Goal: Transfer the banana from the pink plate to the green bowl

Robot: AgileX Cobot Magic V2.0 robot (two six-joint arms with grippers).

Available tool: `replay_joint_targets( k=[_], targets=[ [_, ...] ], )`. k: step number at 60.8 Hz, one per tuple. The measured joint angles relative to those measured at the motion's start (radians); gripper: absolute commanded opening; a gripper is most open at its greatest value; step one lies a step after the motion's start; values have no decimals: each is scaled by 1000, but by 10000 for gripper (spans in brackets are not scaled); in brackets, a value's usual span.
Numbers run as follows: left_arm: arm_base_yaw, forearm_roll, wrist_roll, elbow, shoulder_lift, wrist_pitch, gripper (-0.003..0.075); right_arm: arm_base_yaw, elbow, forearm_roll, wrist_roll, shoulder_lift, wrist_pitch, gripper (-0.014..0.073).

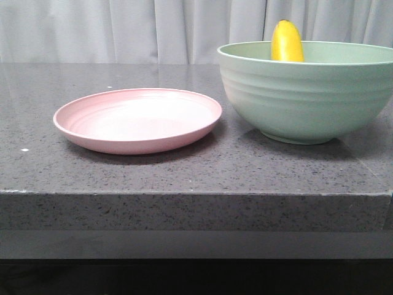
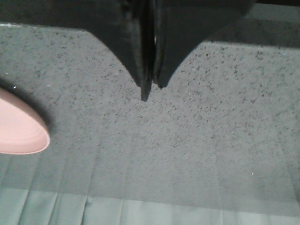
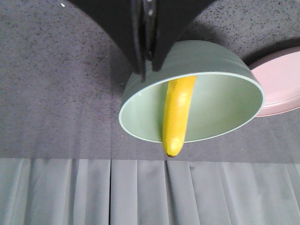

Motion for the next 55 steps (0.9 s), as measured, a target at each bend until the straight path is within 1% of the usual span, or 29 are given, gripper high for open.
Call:
replay_joint_targets(
  k=[5,13,55],
  targets=[
    [9,-4,0,60,0,-88,-20,0,0,0,0,0,0,-62],
    [11,-8,0,63,0,-141,-20,0,0,0,0,0,0,-62],
    [11,-10,0,63,0,-147,-20,0,0,0,0,0,0,-62]
  ],
)
